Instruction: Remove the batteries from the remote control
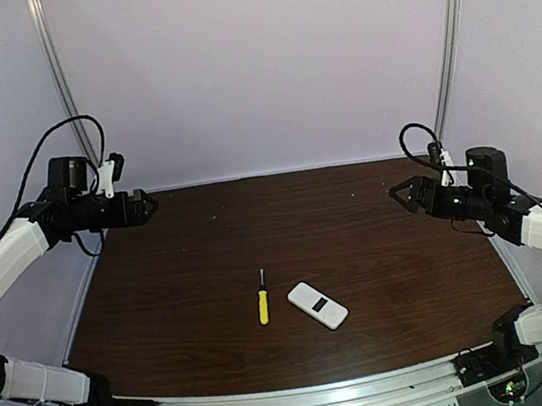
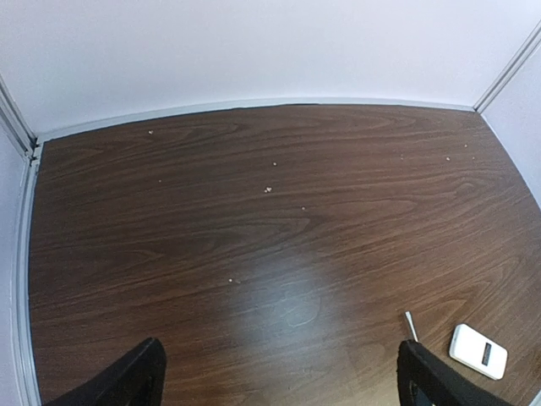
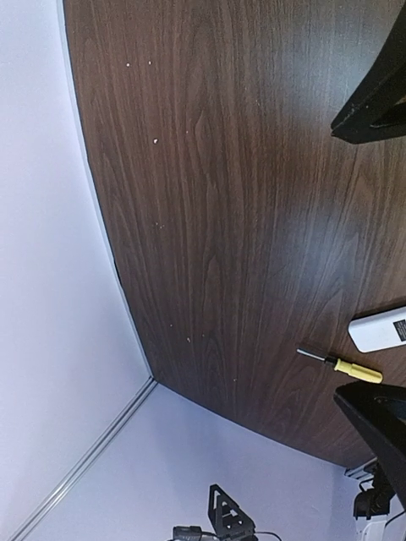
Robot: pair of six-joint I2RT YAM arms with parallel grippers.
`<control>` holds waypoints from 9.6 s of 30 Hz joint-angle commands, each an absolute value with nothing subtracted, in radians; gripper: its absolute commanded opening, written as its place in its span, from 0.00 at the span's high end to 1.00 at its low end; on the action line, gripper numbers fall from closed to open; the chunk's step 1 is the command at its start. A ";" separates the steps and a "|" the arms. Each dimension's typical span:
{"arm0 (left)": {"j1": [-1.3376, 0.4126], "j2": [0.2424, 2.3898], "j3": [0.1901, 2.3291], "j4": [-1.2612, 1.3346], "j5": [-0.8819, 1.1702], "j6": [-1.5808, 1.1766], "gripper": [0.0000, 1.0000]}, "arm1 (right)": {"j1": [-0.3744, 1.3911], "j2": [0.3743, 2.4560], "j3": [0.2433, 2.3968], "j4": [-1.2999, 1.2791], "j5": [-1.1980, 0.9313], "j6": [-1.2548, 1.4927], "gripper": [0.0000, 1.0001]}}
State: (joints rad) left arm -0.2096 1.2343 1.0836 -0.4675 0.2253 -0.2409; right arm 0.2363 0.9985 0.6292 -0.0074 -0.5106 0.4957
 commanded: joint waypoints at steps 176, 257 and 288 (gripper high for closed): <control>-0.567 1.635 1.186 -0.116 1.077 -0.475 0.25 | 1.044 1.425 0.963 0.124 0.049 -0.093 0.53; -0.561 1.598 1.191 -0.154 0.908 -0.404 1.00 | 0.944 1.401 0.882 0.245 -0.094 0.248 0.00; -0.547 1.761 1.312 0.344 1.057 -1.087 1.00 | 0.675 1.320 0.886 0.240 -0.376 0.863 0.00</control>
